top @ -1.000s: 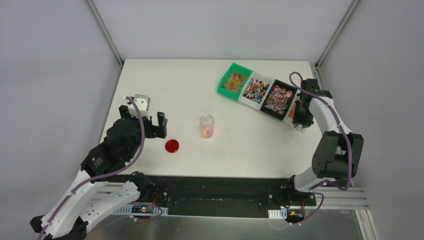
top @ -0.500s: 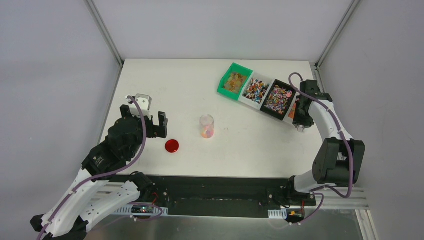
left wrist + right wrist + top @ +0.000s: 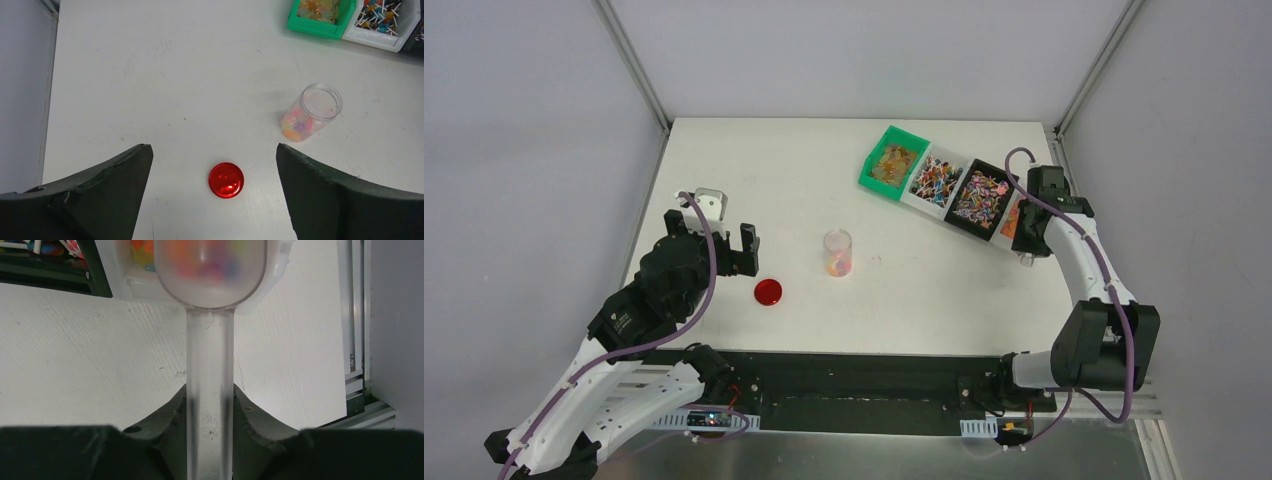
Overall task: Pack the candies
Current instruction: Scoop the fake candies from the storage box.
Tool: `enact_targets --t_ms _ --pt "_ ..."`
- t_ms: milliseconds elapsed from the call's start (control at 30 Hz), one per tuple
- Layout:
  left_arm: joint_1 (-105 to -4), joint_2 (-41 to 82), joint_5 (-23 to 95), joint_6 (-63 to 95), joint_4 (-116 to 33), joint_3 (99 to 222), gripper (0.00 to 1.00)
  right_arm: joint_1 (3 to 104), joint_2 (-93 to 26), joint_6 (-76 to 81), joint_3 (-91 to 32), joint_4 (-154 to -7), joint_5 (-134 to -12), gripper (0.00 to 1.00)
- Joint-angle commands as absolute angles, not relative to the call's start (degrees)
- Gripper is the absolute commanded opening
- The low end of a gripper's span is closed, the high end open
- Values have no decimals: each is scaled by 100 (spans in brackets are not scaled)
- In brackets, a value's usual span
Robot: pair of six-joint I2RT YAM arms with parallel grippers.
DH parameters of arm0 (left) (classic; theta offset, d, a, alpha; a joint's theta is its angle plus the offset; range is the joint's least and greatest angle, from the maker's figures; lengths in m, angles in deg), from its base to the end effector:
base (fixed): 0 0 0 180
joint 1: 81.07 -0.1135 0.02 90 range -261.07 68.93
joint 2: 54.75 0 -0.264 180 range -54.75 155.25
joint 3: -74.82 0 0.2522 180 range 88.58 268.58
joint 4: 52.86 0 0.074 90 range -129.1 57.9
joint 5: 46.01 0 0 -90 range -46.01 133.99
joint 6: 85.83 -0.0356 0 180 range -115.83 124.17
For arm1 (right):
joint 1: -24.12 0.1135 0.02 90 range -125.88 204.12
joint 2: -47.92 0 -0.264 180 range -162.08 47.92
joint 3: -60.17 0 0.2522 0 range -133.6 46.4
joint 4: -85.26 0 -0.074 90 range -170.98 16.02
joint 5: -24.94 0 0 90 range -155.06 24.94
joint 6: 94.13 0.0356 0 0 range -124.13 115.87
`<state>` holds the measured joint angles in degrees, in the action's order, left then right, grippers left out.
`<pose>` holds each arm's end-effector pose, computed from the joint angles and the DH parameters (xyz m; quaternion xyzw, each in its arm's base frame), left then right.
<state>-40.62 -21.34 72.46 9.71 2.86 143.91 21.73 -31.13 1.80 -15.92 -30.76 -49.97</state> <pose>0.0897 -0.0542 0.3699 0.1037 0.7999 -0.0316 0.5902 0.2635 -0.0203 0.2600 0.0966 0.9669 -0.1225 0.2020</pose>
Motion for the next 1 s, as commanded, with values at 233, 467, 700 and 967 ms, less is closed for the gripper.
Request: enact_targets --t_ms 233,467,700,967 --pt "-4073 -2125 7272 1022 82 14368 99 2245 -2573 244 -1437 -3596 -4969 0" --pt "-4073 -2155 7282 1028 85 14360 99 2285 -2368 264 -1380 -3596 -4885 0" --pt "-4073 -2181 7284 1025 83 14359 99 2350 -2159 247 -1336 -3644 -4898 0" --pt "-4073 -2141 7247 1015 85 14370 99 2499 -1866 239 -1422 -3587 -4815 0"
